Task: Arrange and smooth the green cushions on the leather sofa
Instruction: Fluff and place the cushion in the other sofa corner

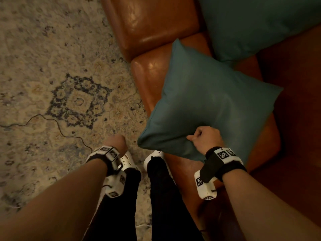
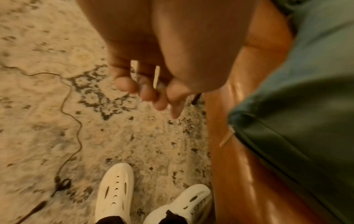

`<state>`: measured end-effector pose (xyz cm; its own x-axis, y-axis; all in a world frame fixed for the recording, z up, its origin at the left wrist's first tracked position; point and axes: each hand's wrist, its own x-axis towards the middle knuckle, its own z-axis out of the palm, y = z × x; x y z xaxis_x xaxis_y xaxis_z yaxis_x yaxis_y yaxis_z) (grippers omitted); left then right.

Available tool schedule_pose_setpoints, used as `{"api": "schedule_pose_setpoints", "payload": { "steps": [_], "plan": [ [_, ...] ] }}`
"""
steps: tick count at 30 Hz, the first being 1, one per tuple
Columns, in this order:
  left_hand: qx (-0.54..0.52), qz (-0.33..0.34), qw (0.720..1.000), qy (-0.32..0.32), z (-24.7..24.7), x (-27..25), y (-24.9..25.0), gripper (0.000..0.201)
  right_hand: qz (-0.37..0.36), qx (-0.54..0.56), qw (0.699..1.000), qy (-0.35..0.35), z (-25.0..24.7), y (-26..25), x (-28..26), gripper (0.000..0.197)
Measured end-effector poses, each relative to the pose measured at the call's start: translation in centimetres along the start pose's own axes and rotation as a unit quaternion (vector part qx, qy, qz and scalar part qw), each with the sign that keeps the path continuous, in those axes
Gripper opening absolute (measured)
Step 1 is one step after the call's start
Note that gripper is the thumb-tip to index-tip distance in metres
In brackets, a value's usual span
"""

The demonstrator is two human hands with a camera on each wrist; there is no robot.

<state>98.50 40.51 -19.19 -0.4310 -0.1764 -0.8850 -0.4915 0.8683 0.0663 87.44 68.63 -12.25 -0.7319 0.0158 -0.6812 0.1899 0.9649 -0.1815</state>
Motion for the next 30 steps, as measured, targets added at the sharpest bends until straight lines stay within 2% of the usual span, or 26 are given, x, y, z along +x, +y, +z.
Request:
{"api": "schedule_pose_setpoints", "payload": {
  "steps": [2, 4, 6, 8, 9, 10, 11, 12, 13, 14, 15, 16, 18, 20, 21, 23, 24, 25, 26, 27, 28, 30],
  "plan": [
    [-0.049, -0.032, 0.998, 0.000, -0.5, -0.2, -1.7, 0.028, -0.028, 0.028, 0.999, -0.014, -0.3, 0.2, -0.4, 0.029],
    [-0.136, -0.031, 0.990, 0.008, -1.0, -0.8, -1.4, 0.034, -0.044, 0.105, 0.993, -0.008, -1.6, 1.1, -0.8, 0.023],
    [-0.251, 0.003, 0.967, 0.051, -2.0, -1.2, 0.7, 0.036, -0.011, 0.207, 0.972, 0.113, -4.3, 3.2, -0.7, 0.019],
    [-0.369, 0.051, 0.926, 0.070, -3.6, -1.1, 3.8, 0.052, 0.080, 0.250, 0.929, 0.260, -7.7, 6.7, 0.0, 0.023],
    [-0.413, 0.068, 0.906, 0.057, -4.3, -0.8, 5.5, 0.062, 0.131, 0.250, 0.916, 0.286, -9.0, 8.9, 0.4, 0.031],
    [-0.452, 0.083, 0.888, 0.027, -5.0, -0.6, 7.4, 0.074, 0.176, 0.254, 0.913, 0.268, -9.9, 10.9, 0.8, 0.043],
    [-0.478, 0.092, 0.873, 0.002, -5.4, -0.2, 9.2, 0.084, 0.209, 0.263, 0.917, 0.215, -10.2, 12.2, 1.1, 0.060],
    [-0.482, 0.097, 0.871, -0.007, -5.9, 0.0, 10.9, 0.090, 0.214, 0.278, 0.924, 0.155, -10.1, 13.5, 1.4, 0.082],
    [-0.467, 0.108, 0.878, 0.006, -6.4, 0.1, 12.5, 0.089, 0.209, 0.318, 0.918, 0.112, -9.7, 14.2, 1.8, 0.101],
    [-0.437, 0.116, 0.891, 0.035, -6.8, 0.2, 13.4, 0.084, 0.209, 0.368, 0.902, 0.086, -9.1, 14.7, 2.0, 0.111],
    [-0.408, 0.127, 0.901, 0.071, -7.2, 0.3, 14.1, 0.076, 0.217, 0.394, 0.889, 0.082, -8.4, 14.8, 1.9, 0.110],
    [-0.383, 0.138, 0.907, 0.106, -7.7, 0.1, 14.2, 0.069, 0.212, 0.397, 0.888, 0.094, -7.8, 14.6, 1.5, 0.102],
    [-0.333, 0.138, 0.922, 0.140, -8.6, -0.1, 13.0, 0.066, 0.195, 0.349, 0.911, 0.097, -7.2, 14.1, 0.3, 0.081],
    [-0.279, 0.092, 0.949, 0.117, -9.5, -0.3, 11.1, 0.079, 0.186, 0.311, 0.930, 0.055, -6.2, 13.7, -1.4, 0.065],
    [-0.238, 0.063, 0.964, 0.099, -10.1, -0.4, 10.2, 0.088, 0.176, 0.299, 0.937, 0.039, -5.8, 13.4, -2.1, 0.065],
    [-0.159, 0.043, 0.979, 0.117, -11.5, -0.8, 10.0, 0.094, 0.146, 0.267, 0.950, 0.067, -6.0, 12.3, -2.9, 0.063],
    [-0.122, 0.065, 0.977, 0.164, -12.3, -0.8, 10.4, 0.089, 0.112, 0.257, 0.953, 0.111, -6.1, 11.8, -2.9, 0.052],
    [-0.083, 0.118, 0.963, 0.228, -13.2, -1.3, 11.2, 0.081, 0.060, 0.244, 0.954, 0.163, -6.5, 11.0, -2.6, 0.037],
    [-0.049, 0.194, 0.937, 0.287, -14.0, -2.0, 12.7, 0.072, 0.009, 0.224, 0.956, 0.191, -7.2, 9.9, -2.4, 0.028],
    [-0.020, 0.283, 0.901, 0.327, -14.6, -2.6, 14.7, 0.065, -0.024, 0.197, 0.962, 0.186, -8.1, 8.5, -2.0, 0.034],
    [0.012, 0.368, 0.866, 0.339, -14.7, -3.2, 17.0, 0.060, -0.051, 0.161, 0.974, 0.154, -8.6, 7.0, -1.4, 0.041],
    [0.117, 0.486, 0.813, 0.298, -14.3, -3.8, 22.3, 0.056, -0.074, 0.049, 0.994, 0.057, -9.2, 3.7, -0.2, 0.043]
  ]
}}
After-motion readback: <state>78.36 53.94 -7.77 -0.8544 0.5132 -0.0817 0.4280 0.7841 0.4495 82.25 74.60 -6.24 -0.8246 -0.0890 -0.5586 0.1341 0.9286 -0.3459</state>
